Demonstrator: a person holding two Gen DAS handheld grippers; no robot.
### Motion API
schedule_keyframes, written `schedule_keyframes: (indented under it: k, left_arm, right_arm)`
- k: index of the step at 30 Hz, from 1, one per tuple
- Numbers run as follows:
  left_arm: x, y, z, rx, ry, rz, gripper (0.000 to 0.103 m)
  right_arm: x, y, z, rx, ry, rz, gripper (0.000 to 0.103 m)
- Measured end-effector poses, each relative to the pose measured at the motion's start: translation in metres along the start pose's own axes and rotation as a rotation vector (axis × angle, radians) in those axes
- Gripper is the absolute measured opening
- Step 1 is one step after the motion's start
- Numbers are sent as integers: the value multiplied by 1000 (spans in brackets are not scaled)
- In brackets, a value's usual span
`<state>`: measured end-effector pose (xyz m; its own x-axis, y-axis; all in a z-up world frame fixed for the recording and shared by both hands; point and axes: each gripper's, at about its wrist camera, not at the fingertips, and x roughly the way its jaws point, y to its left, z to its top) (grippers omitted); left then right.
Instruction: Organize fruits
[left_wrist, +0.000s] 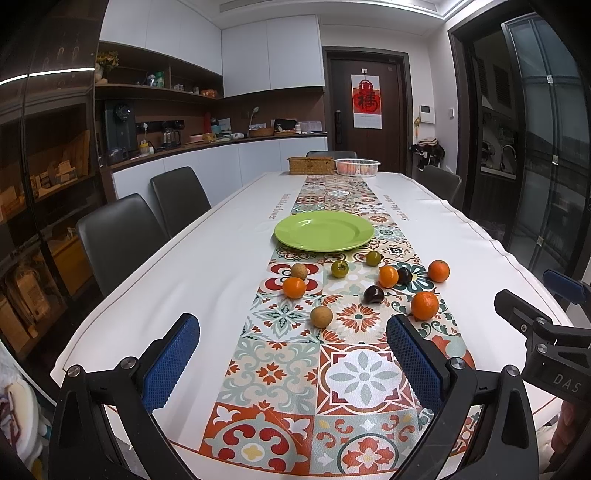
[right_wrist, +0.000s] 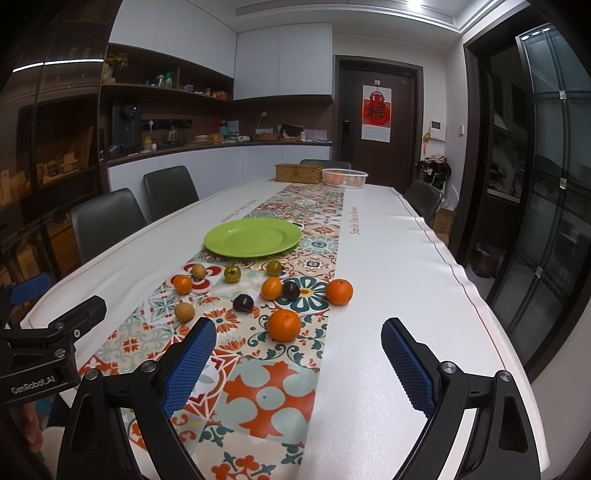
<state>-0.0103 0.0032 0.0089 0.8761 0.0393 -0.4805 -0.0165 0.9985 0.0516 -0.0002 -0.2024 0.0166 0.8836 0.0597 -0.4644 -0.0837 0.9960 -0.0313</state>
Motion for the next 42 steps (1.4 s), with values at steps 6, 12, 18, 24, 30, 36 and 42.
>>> schedule_keyframes:
  k: [6, 12, 18, 24, 30, 36, 42]
  left_arm:
    - [-1, 2, 0, 0, 2, 0, 103]
    - [1, 5, -1, 0, 16, 1, 103]
    - [12, 6, -5, 4, 49, 1, 103]
    - [28, 3, -10, 19, 94, -7, 103]
    - [50, -2, -12, 51, 133, -18, 103]
    - [76, -7, -10, 63, 190, -32, 99]
    - [101, -8, -1, 75, 224, -47, 95]
  right_arm:
    - [0, 0, -1, -1, 3, 2, 92]
    - [6, 3, -3, -15, 23, 14, 92]
    - [16, 6, -6, -28, 58, 29, 92]
    - [32, 7, -11, -37, 115, 37, 92]
    - [56, 9, -16, -43, 183, 51, 92]
    - [81, 11, -19, -39, 243, 46, 92]
    - [101, 10, -13, -49, 271, 23, 92]
